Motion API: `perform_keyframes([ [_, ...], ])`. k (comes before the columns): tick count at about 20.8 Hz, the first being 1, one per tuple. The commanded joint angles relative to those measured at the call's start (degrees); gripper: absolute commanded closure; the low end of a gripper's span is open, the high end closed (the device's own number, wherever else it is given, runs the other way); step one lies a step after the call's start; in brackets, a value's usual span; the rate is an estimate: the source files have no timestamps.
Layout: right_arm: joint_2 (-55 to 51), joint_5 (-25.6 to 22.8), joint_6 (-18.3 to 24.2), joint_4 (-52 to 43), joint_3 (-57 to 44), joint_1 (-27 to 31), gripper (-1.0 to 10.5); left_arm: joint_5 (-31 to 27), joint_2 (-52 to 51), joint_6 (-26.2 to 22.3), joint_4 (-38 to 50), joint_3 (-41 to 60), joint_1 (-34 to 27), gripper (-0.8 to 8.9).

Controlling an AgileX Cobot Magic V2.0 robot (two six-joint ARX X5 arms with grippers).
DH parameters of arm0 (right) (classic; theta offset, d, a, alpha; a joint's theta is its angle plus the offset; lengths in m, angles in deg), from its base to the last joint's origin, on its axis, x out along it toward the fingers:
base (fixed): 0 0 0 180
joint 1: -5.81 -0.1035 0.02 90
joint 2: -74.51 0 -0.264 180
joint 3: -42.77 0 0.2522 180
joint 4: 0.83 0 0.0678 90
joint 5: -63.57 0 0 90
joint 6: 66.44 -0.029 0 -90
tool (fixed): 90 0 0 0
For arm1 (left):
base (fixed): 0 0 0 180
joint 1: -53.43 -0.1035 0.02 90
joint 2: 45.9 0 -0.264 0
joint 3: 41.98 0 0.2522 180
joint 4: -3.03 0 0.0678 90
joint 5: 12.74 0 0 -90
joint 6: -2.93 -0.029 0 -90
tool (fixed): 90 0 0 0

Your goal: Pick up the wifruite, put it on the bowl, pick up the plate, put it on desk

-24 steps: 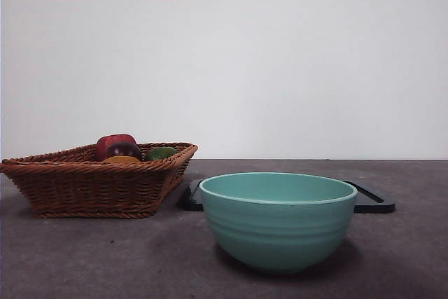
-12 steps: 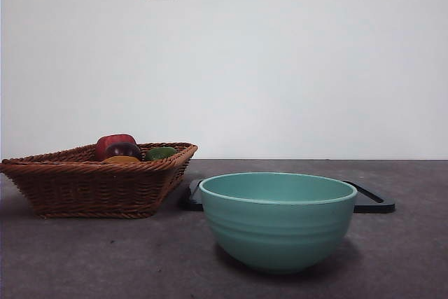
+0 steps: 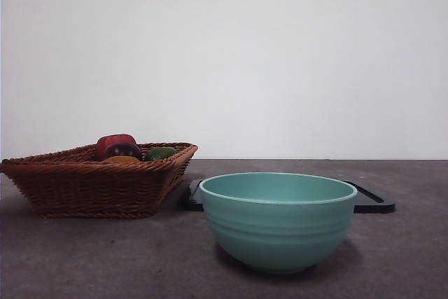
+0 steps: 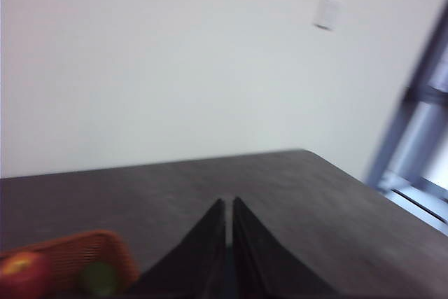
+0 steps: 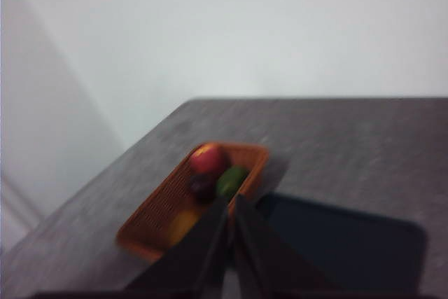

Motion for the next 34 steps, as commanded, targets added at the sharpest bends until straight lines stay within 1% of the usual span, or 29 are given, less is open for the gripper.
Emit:
perform_keyframes([
  [1, 1.11, 1.62, 4.13, 1.44, 2.05, -1.49, 9.4, 3.85, 2.6, 0.04, 0.37, -2.43, 1.44, 7.98],
  [4, 1.42, 1.92, 5.7, 4.74, 3.1, -2.01, 9.4, 7.61, 4.37, 0.44, -1.2, -3.41, 2.01, 7.98],
  [7, 1.4, 1.9, 9.29, 9.42, 4.26, -2.03, 9.4, 10.45, 4.87, 1.68, -4.63, -3.63, 2.14, 7.97],
  [10, 1.38, 1.9, 12.96, 14.56, 5.86, -2.03, 9.4, 13.68, 4.61, 1.84, -8.44, -3.65, 2.14, 7.95],
  [13, 1.38, 1.92, 15.3, 18.53, 6.97, -2.03, 9.4, 15.32, 4.11, 1.7, -12.33, -3.65, 2.14, 7.94],
  [16, 1.38, 1.99, 15.54, 20.31, 7.37, -2.03, 9.4, 15.34, 3.76, 1.33, -15.28, -3.65, 2.14, 7.93],
  [20, 1.38, 1.88, 15.54, 20.28, 7.37, -2.03, 9.3, 15.32, 3.52, 0.96, -17.27, -3.65, 2.14, 7.79],
  [21, 1.38, 1.81, 15.54, 20.26, 7.37, -2.03, 9.1, 15.34, 3.52, 0.57, -17.57, -3.65, 2.14, 7.55],
  [22, 1.38, 1.44, 15.52, 20.26, 7.37, -2.03, 8.2, 15.32, 3.48, 0.17, -17.99, -3.65, 2.14, 6.82],
  [24, 1.38, 1.09, 15.41, 20.26, 7.37, -2.03, 6.5, 15.32, 3.48, 0.07, -18.62, -3.65, 2.14, 5.18],
  [25, 1.38, 1.01, 15.26, 20.26, 7.37, -2.03, 5.0, 15.32, 3.48, 0.07, -18.82, -3.65, 2.14, 3.88],
  [26, 1.38, 1.03, 15.26, 20.24, 7.37, -2.03, 4.1, 15.32, 3.48, 0.07, -18.73, -3.65, 2.14, 3.05],
  [28, 1.38, 1.03, 15.26, 20.24, 7.37, -2.03, 3.1, 15.32, 3.48, 0.07, -18.32, -3.65, 2.14, 1.9],
  [29, 1.38, 1.05, 15.26, 20.26, 7.37, -2.03, 2.9, 15.3, 3.48, 0.02, -18.05, -3.65, 2.14, 1.79],
  [34, 1.38, 1.11, 15.28, 20.24, 7.37, -2.03, 2.9, 15.3, 3.48, 1.05, -16.83, -3.65, 2.14, 1.88],
])
